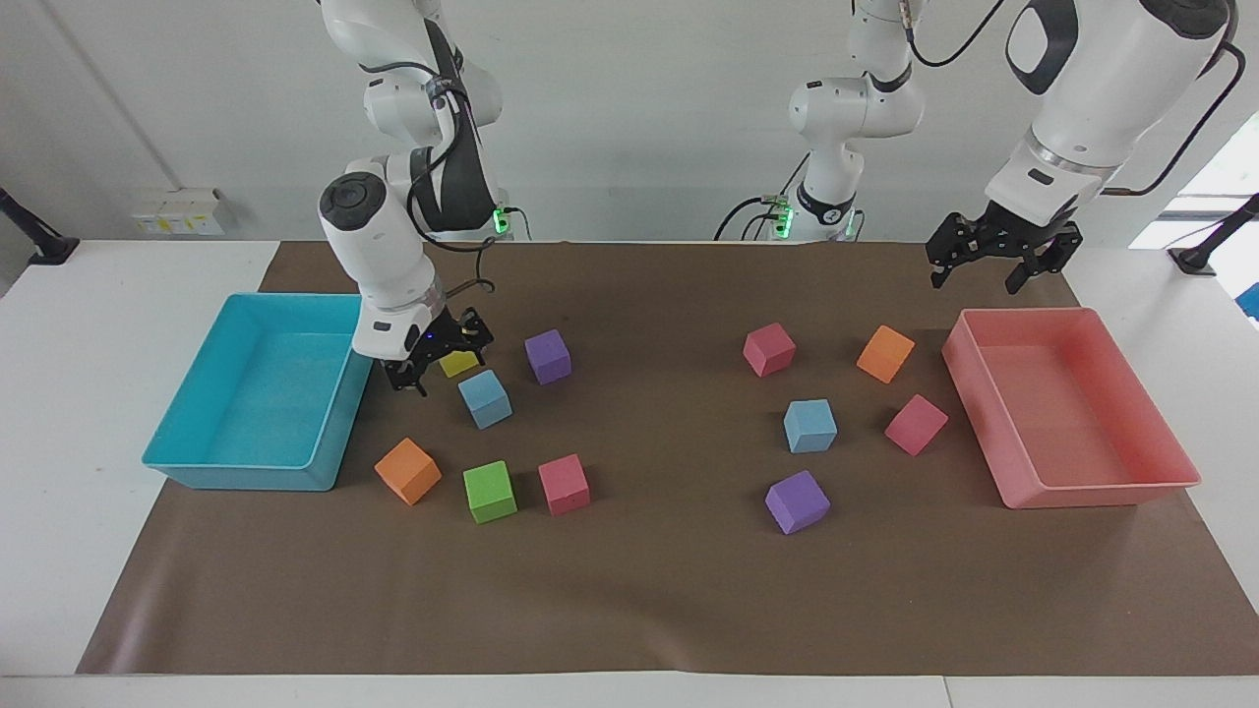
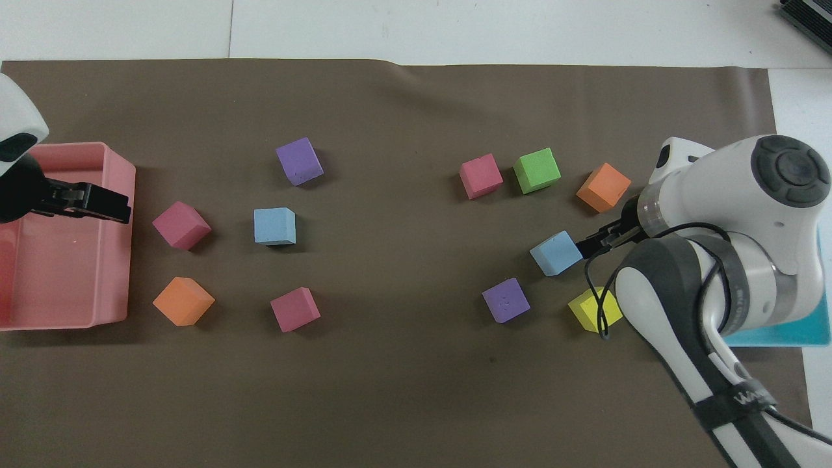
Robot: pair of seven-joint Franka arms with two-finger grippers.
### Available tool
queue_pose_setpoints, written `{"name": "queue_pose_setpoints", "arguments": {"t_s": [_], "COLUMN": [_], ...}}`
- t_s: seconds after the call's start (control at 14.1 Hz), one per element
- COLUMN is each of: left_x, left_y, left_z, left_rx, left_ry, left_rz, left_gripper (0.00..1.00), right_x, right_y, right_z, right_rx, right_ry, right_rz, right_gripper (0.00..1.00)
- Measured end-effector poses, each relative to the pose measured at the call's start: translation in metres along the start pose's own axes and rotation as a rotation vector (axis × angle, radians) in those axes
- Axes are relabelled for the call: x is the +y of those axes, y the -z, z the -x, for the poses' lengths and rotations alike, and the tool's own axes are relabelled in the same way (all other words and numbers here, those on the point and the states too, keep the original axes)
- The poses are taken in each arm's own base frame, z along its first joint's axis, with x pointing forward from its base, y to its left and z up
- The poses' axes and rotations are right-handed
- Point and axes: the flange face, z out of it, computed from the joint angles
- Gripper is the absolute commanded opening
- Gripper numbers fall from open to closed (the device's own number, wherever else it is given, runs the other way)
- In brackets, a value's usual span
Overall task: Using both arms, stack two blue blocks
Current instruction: 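Reach the right gripper down to the light-blue cube near it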
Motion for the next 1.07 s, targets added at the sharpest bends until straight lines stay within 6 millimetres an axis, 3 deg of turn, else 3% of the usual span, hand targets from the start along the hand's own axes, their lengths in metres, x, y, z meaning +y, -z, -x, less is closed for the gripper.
{"name": "queue_pose_setpoints", "arguments": {"t_s": [0.5, 1.07], "left_x": [0.000, 0.001], "left_y": [0.000, 0.000], "left_z": [0.000, 0.000], "left_rx": [0.000, 0.000], "left_ry": [0.000, -0.001], "left_rz": [0.000, 0.000], "left_gripper": [1.00, 1.00], "right_x": [-0.014, -0.026], "right_y": [-0.058, -0.081], "right_z": [0.001, 0.008], "right_rx": [-0.025, -0.054], "right_ry": [0.071, 0.130], "right_rz": [-0.016, -0.046], "right_gripper": [1.00, 1.00]}}
